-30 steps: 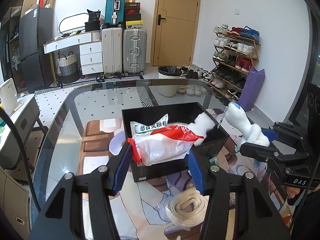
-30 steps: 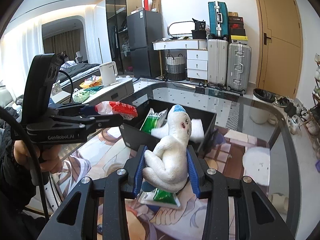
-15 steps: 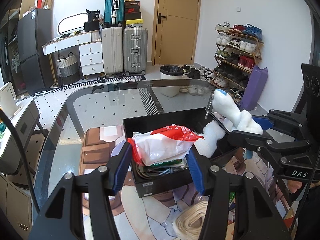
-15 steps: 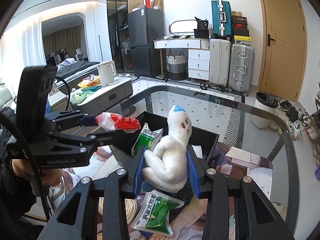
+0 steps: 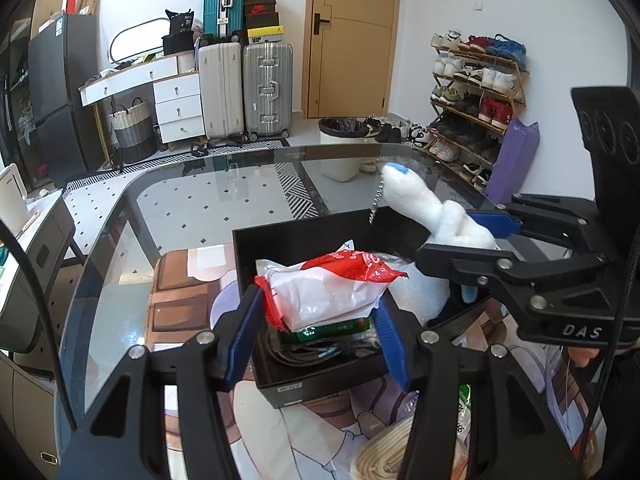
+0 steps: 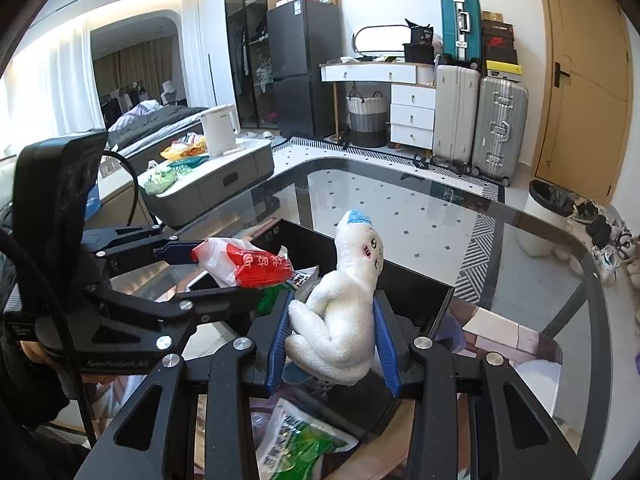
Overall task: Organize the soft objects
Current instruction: 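Lower the plastic bag into the box with the left gripper while the right gripper lowers the plush toy in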
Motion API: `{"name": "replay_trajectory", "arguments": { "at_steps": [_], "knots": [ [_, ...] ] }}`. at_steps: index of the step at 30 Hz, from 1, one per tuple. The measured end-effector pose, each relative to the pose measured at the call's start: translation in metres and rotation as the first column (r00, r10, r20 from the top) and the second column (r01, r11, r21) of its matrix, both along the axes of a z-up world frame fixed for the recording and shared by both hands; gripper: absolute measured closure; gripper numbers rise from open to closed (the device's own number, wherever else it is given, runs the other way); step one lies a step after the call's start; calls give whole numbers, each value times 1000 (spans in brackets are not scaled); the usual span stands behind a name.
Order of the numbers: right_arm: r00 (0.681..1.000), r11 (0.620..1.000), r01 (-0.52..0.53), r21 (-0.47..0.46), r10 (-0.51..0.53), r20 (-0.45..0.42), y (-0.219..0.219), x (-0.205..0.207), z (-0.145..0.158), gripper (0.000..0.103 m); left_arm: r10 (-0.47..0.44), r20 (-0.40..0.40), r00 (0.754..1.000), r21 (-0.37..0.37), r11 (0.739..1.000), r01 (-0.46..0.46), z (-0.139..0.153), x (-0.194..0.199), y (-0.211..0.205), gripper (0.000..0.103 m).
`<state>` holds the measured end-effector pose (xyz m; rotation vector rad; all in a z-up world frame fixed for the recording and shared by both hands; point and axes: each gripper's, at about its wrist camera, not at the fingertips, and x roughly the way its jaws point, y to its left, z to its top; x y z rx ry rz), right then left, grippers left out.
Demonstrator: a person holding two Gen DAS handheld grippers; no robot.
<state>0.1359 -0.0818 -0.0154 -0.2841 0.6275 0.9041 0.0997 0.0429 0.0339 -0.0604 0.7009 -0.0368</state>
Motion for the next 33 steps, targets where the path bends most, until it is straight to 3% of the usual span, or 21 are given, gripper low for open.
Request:
{"name": "replay_trajectory", "arguments": {
  "at_steps": [8,15,27,31,33],
  "knots": [
    [999,1000,-20,-23,20,26,14,13,-3,64,-1,-19,1000,6,1000,1,-7,9,-2,49],
    [999,994,-34,-104,37,25,26,28,-24,64,-5,-22,1000,20,1000,6,-11,11,-4,49],
    [999,991,-38,-130,40,10,23,28,-31,64,-10,-24,1000,36,999,11,-12,12,-5,47],
    [999,991,-31,-131,33,14,21,25,-28,60,-13,-28,1000,17,1000,13,-11,13,-3,46],
    [999,992,-5,-125,9,35,16,22,-24,52,-18,-32,999,10,1000,19,-10,12,-3,43]
  ]
}}
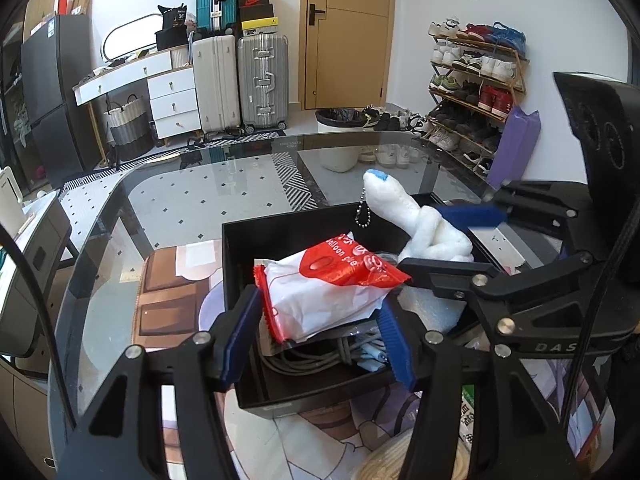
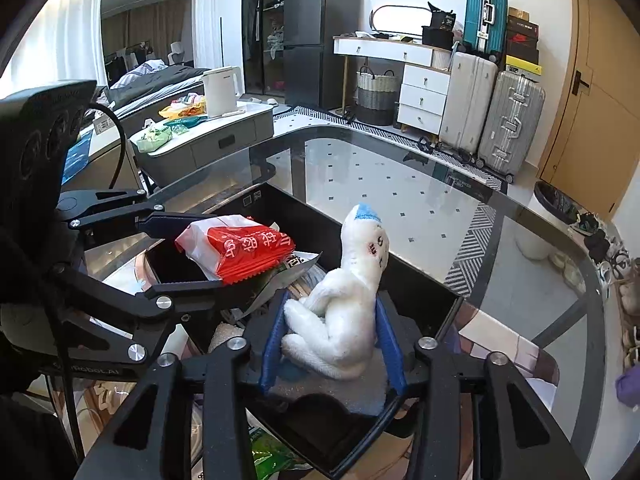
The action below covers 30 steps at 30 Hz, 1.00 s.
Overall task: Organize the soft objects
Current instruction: 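Lower the plastic bag into the box with the left gripper while the right gripper lowers the plush toy in, then move the right gripper to the green medicine packet while the left gripper approaches the bagged rope coil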
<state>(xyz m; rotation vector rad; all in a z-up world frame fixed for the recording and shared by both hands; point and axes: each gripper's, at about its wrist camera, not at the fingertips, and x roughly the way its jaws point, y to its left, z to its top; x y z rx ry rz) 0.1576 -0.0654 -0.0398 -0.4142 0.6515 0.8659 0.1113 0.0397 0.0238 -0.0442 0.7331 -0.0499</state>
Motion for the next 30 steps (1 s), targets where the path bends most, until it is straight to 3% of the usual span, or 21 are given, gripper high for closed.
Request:
{"name": "replay_trajectory", "arguments": {
  "at_steps": [5,6,8,10,15,30],
  "knots": [
    [996,994,68,81,-72,49,-25,-12,12,10,-1,15,1000,4,1000,1,6,-8,-1,31],
    [995,991,80,105,-86,53,-33,-16,15,8,0,25,1000,16,1000,-1,8,-11,-2,29],
    [993,986,103,130,-110,47,-43,-22,17,4,-8,46,999,22,1000,7,13,-18,-5,12],
    [991,981,128,143,-133,29,-53,-28,17,1,-9,77,997,29,1000,7,18,-27,-8,5],
    [982,967,186,175,-187,-9,-75,-48,12,1,-2,96,995,57,998,-3,23,-42,-12,0],
    [970,958,243,153,-239,-45,-83,-79,1,1,62,92,994,-4,998,-62,15,-73,0,0]
  ]
}}
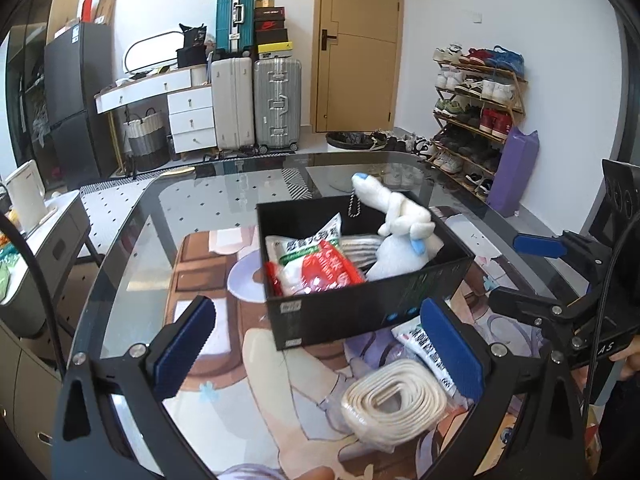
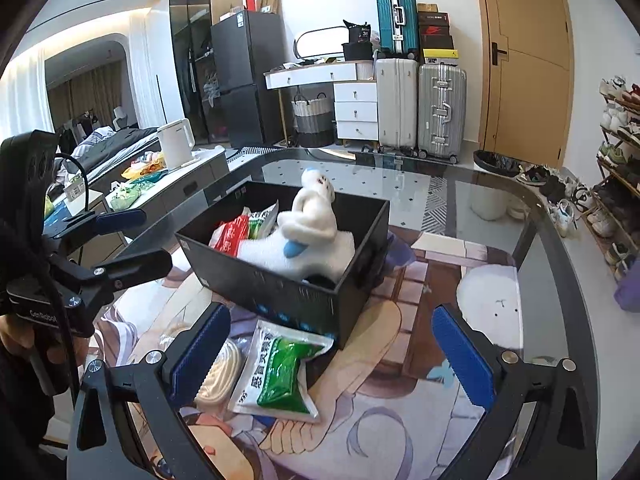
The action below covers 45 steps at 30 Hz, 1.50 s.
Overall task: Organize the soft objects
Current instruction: 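Move the right gripper to the green medicine packet while the left gripper approaches the bagged rope coil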
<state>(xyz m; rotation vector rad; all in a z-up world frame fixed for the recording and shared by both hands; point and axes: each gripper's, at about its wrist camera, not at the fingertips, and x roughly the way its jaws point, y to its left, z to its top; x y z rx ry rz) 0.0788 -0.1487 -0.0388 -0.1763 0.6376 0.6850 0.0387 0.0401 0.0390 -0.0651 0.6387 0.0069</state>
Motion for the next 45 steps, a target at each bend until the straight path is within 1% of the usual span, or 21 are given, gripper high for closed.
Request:
{"name": "replay_trajectory", "arguments": {
  "at_steps": [4,10,12,17,29,35,45],
  "knots": [
    [1000,1000,3,-4,-3,-7,-1,-3,-4,1,20,-3,1000,-17,1000,-20,-6,-5,4,0],
    [1000,1000,-4,-5,3,-20,1,-8,-9,1,28,-16,999,-8,1000,-28,-18,-9,5,0],
    [1000,1000,-4,-20,3,-18,3,-10,-10,1,20,-27,999,-1,1000,-20,-21,-10,2,0],
    [1000,1000,0,-23,0,-29,4,-9,-13,1,-4,-26,1000,19,1000,4,-23,-12,-5,0],
    [994,997,26,-71,-34,-108,8,4,-35,1,-57,-60,997,21,998,58,-27,-14,-11,0],
    [989,994,20,-112,-36,-143,19,7,-49,1,-84,-81,993,43,995,87,-29,-14,-15,0],
    [987,987,2,-161,-28,-161,31,3,-60,1,-139,-134,981,71,986,149,-36,-15,-23,0]
  ]
}}
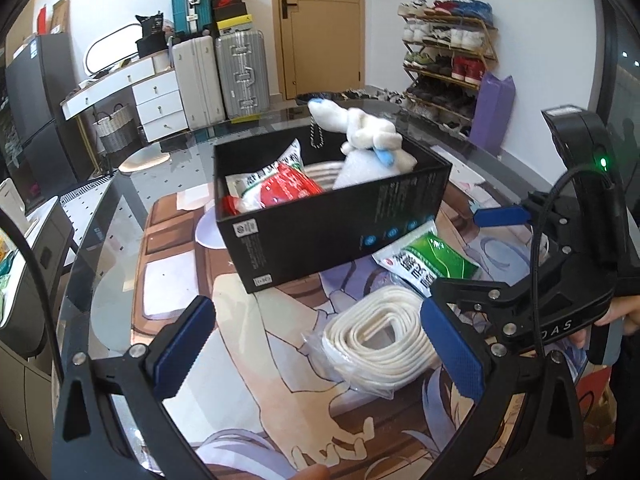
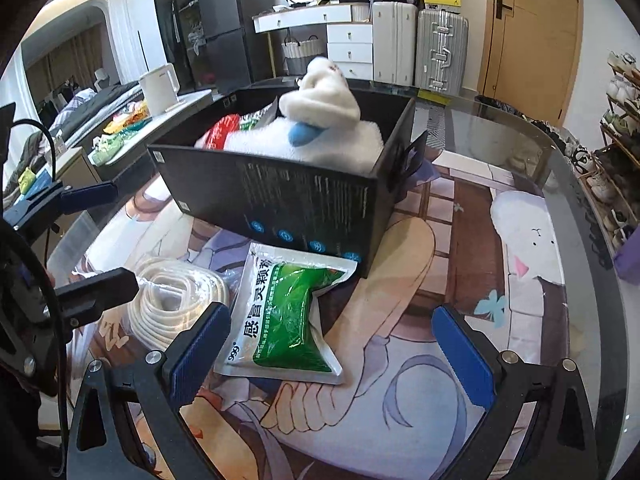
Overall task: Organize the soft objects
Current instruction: 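Move the right gripper to the green medicine packet while the left gripper approaches the bagged rope coil, then grasp the green packet with the right gripper while the left gripper grasps the bagged white rope coil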
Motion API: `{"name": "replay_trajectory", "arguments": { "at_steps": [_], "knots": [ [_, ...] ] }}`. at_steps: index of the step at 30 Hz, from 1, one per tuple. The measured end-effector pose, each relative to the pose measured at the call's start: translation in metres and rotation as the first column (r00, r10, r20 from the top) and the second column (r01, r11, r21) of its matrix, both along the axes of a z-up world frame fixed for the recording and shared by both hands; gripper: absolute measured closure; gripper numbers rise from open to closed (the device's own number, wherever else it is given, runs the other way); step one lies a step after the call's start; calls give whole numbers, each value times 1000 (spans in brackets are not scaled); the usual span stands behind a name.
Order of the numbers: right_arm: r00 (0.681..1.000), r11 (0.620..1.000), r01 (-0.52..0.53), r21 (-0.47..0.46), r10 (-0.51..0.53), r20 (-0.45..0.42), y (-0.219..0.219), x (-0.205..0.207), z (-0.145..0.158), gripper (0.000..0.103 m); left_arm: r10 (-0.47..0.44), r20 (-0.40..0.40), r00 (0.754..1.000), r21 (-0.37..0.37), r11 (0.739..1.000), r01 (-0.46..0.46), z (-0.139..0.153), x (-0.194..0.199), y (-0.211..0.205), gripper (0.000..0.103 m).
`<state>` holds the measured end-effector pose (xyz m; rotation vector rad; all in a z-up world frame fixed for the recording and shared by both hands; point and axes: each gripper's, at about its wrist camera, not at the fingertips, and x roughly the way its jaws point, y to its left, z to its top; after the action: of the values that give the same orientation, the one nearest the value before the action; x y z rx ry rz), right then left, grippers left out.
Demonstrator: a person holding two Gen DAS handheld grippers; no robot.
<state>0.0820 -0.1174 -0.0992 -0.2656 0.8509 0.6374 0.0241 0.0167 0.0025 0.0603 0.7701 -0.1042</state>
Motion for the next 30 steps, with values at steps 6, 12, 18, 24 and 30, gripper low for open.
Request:
{"name": "replay_trajectory", "arguments": {
  "at_steps": [6,12,18,24,30],
  "knots": [
    [1000,1000,0,-6,0,-19,3,-1,-3,1,-36,-32,999,12,999,36,-5,-1,-3,0],
    [998,1000,18,-4,-18,-53,6,3,-7,1,-45,-56,997,15,999,46,-8,1,-3,0],
    [999,999,24,-39,-26,-43,10,3,-9,1,-49,-77,996,18,999,50,-11,3,-2,0],
    [999,998,30,-47,-32,-42,7,3,-10,1,-69,-93,993,14,997,71,-11,3,-4,0],
    [999,999,-5,-40,3,-41,12,-4,-9,1,-98,-114,989,16,995,100,-12,3,-4,0]
  ]
}}
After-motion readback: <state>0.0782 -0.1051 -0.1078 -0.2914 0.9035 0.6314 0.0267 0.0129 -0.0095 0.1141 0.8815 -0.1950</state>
